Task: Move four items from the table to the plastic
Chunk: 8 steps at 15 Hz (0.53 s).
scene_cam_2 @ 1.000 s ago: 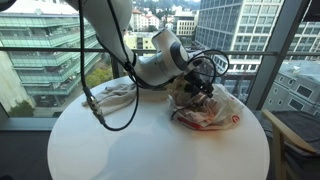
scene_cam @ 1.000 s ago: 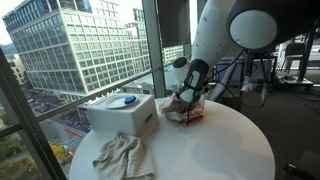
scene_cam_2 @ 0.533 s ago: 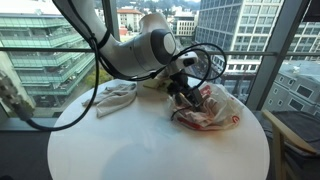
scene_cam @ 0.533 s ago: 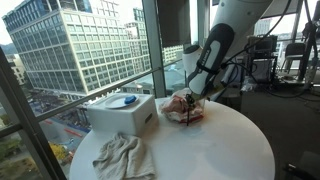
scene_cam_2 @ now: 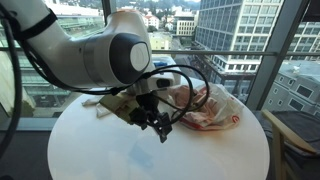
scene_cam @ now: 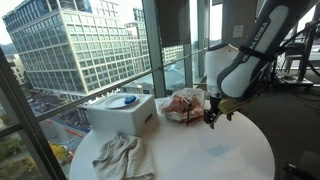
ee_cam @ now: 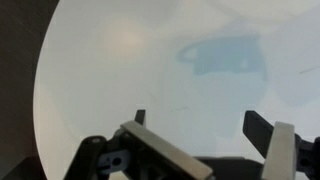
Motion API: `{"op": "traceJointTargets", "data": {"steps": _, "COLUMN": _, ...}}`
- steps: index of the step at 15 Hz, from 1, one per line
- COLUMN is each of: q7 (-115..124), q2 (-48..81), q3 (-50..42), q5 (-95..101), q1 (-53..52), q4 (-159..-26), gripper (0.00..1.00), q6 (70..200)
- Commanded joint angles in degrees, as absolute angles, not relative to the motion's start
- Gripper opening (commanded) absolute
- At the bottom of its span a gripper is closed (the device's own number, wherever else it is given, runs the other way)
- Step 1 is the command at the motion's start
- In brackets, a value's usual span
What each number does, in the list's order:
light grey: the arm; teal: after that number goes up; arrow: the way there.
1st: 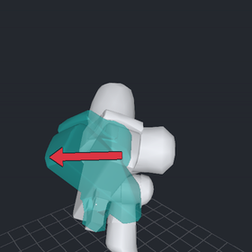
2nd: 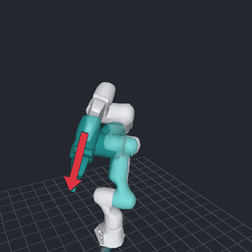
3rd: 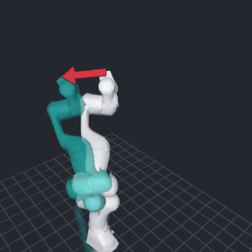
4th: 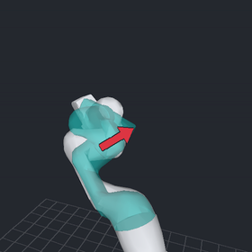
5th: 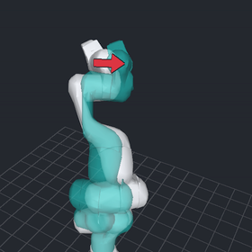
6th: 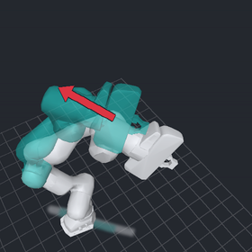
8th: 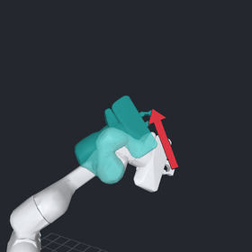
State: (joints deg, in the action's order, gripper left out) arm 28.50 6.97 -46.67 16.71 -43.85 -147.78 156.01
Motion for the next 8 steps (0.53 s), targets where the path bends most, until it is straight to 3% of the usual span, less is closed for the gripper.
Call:
{"op": "traceJointTargets", "data": {"steps": 1, "q7": 31.87, "q2": -1.54, "q3": -47.93, "q5": 22.44, "q1": -45.71, "q4": -153.11, "gripper": 1.00, "q6": 153.34}}
{"op": "traceJointTargets", "data": {"steps": 7, "q7": 37.01, "q2": -7.33, "q3": -46.74, "q5": 30.76, "q1": -43.93, "q4": -156.08, "gripper": 1.00, "q6": 153.05}}
{"op": "traceJointTargets", "data": {"steps": 8, "q7": 34.83, "q2": -3.59, "q3": -46.90, "q5": 27.24, "q1": -44.86, "q4": -154.66, "gripper": 1.00, "q6": 154.13}}
